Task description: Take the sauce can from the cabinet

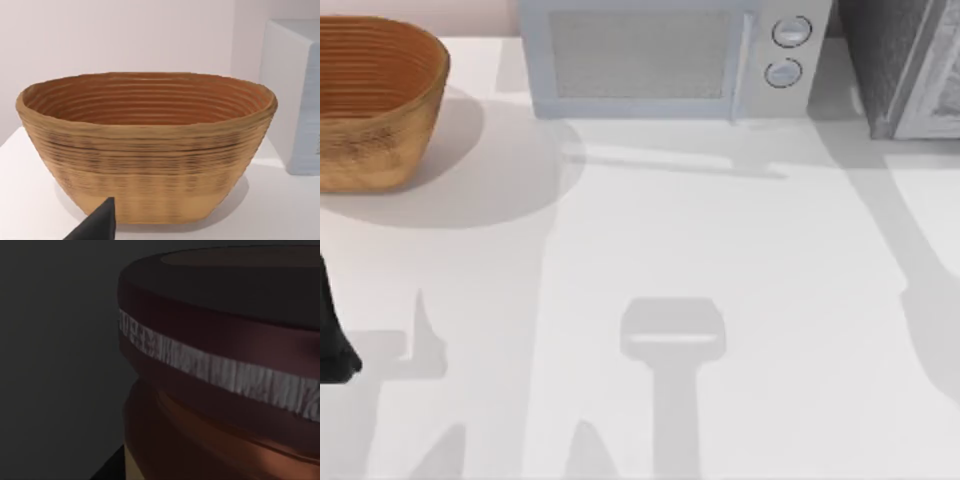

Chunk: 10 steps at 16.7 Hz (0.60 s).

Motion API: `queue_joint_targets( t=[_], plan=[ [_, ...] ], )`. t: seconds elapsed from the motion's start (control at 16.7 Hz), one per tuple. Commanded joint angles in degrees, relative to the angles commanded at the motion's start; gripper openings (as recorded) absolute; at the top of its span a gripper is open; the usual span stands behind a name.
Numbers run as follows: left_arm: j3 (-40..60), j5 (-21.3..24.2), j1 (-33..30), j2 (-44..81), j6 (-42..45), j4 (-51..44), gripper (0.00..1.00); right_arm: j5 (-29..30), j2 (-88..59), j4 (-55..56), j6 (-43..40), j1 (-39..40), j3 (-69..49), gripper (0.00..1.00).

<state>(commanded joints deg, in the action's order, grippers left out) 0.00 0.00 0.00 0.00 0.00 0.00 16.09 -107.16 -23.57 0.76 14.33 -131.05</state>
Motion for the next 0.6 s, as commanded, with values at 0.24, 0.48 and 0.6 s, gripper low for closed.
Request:
queue_joint_targets(
  t=[0.24,0.48,0.6],
  plan=[
    [0.0,0.0,0.0,0.0,0.0,0.0,1.00,0.0,0.0,0.0,0.0,0.0,0.0,0.00],
    [0.0,0.0,0.0,0.0,0.0,0.0,1.00,0.0,0.0,0.0,0.0,0.0,0.0,0.00],
    [0.0,0.0,0.0,0.0,0.0,0.0,1.00,0.0,0.2,-0.1,0.1,0.2,0.0,0.00]
  ],
)
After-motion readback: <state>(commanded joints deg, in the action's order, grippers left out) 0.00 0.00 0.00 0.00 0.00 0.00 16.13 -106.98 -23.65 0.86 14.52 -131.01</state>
